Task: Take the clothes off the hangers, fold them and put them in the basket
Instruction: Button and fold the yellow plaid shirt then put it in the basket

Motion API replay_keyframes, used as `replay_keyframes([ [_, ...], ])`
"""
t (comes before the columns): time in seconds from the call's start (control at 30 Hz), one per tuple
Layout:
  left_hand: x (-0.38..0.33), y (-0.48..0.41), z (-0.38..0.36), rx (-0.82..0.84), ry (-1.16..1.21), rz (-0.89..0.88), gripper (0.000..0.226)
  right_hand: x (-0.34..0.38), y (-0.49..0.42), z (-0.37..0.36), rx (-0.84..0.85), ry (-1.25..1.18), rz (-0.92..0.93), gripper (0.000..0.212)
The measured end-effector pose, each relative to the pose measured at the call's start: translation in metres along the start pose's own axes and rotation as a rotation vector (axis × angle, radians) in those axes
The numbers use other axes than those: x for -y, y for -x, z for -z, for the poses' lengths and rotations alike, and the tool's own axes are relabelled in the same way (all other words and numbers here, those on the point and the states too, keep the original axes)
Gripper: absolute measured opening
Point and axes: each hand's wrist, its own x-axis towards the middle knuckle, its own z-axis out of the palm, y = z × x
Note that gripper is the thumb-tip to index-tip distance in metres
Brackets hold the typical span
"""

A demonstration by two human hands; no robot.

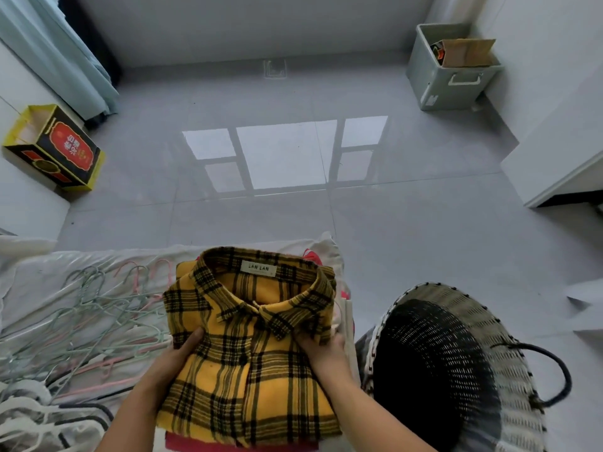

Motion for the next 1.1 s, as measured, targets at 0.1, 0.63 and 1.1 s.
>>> replay_keyframes([
  [0.1, 0.001, 0.001, -0.006, -0.013, -0.029, -0.003, 0.06, -0.01, -0.016, 0.007, 0.005, -0.079, 0.019, 0.155],
  [0.63, -0.015, 0.053, -0.038, -0.111, -0.047, -0.131, 0.054, -0.004, -0.001, 0.064, 0.062, 0.042, -0.057, 0.061],
  [1.1, -0.014, 0.048, -0.015, 0.064, -0.02, -0.07, 0.104, 0.004, 0.0, 0.045, 0.053, 0.163, -0.138, 0.067],
])
